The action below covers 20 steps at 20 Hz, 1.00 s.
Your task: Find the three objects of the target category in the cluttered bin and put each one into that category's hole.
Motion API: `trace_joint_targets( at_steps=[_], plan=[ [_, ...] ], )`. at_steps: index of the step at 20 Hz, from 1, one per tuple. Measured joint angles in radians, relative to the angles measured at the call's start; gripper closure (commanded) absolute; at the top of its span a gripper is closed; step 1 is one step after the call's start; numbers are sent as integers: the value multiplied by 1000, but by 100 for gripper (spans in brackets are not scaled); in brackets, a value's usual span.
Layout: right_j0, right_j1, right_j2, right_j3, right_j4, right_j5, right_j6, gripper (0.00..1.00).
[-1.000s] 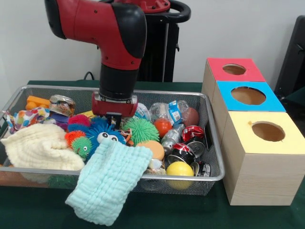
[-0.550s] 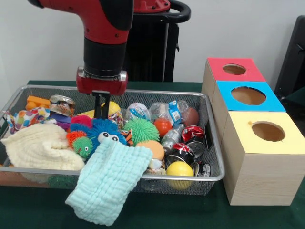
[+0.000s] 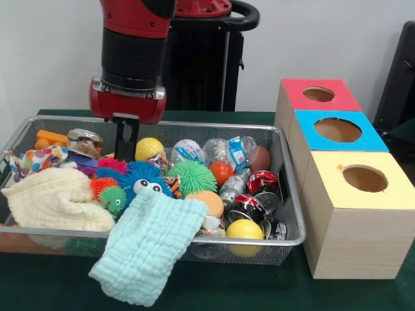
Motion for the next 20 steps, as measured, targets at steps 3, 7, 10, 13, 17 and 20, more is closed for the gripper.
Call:
trace_joint_targets(
  at_steps=[3, 7, 10, 13, 17, 20],
  plan=[
    [66, 28, -42, -20, -29, -75, 0, 100],
    [134, 57, -75, -21, -42, -166, 0, 100],
    [162, 70, -84, -20, -42, -209, 0, 100],
    [160, 77, -82, -11, -42, -250, 0, 100],
    [91, 81, -57, 18, -42, -306, 0, 100],
    [21, 83, -36, 39, -42, -334, 0, 100]
  ],
)
